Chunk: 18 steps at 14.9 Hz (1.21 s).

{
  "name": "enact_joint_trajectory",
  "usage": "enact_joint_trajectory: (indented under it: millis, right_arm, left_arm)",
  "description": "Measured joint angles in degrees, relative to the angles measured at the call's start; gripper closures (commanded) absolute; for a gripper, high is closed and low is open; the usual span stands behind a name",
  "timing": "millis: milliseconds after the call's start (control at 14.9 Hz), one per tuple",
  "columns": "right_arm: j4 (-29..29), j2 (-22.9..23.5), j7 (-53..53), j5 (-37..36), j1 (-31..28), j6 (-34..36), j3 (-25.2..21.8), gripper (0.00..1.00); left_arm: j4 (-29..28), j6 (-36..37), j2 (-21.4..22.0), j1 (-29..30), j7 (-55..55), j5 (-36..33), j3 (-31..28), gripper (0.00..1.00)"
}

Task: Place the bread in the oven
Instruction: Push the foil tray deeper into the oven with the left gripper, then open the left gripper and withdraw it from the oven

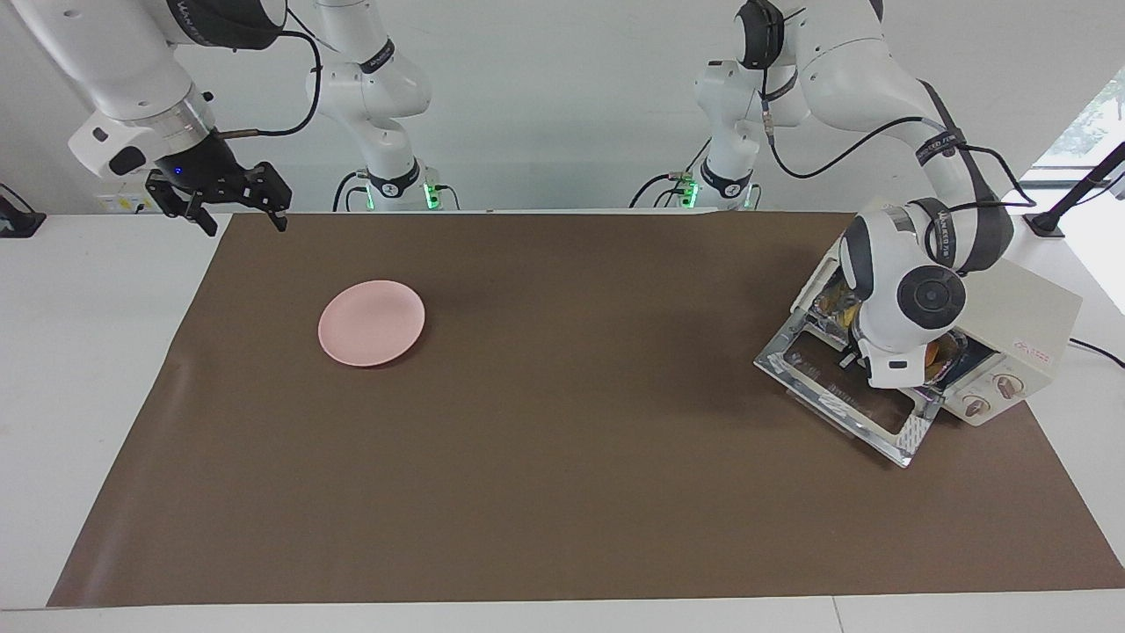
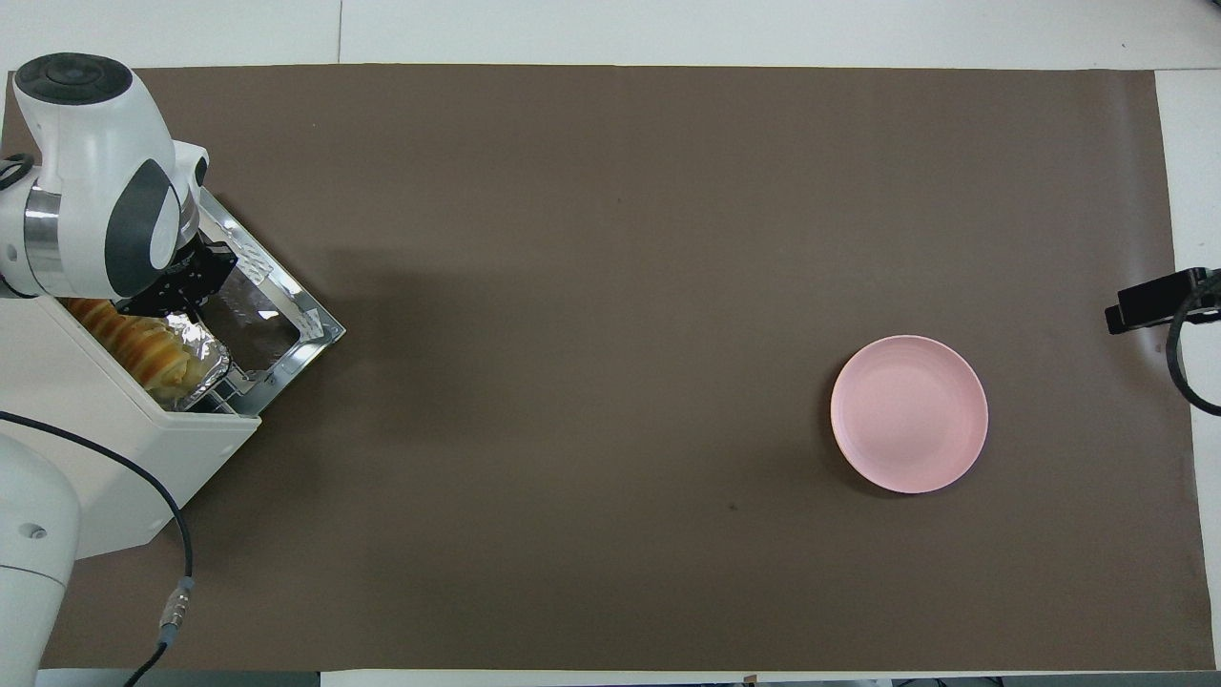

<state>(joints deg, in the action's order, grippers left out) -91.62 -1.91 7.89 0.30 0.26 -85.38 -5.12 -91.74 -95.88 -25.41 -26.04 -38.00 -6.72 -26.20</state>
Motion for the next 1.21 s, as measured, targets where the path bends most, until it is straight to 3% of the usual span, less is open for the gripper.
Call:
enact_joint_trajectory:
  millis: [604,805,1208]
  right_arm:
    - [-0.01,0.00,0.00,0.00,-0.02,0.07,-0.04,0.00]
    - [-0.01,0.00,0.00,0.00,-0.02,0.07,-0.04,0.00]
    - [-0.01,0.00,0.00,0.00,-0.02,0.07,-0.04,0.00]
  left_arm:
    - [-0.70,-0.06,0.94,1.24,0.08,-0.35,-0.27,1.00]
    - [-0.98,-0.39,0.94,2.16,3.43,-0.61,-0.29,0.00]
    - [0.89,-3.25,1.65,2.74,9.73,-0.72,0.22,0.00]
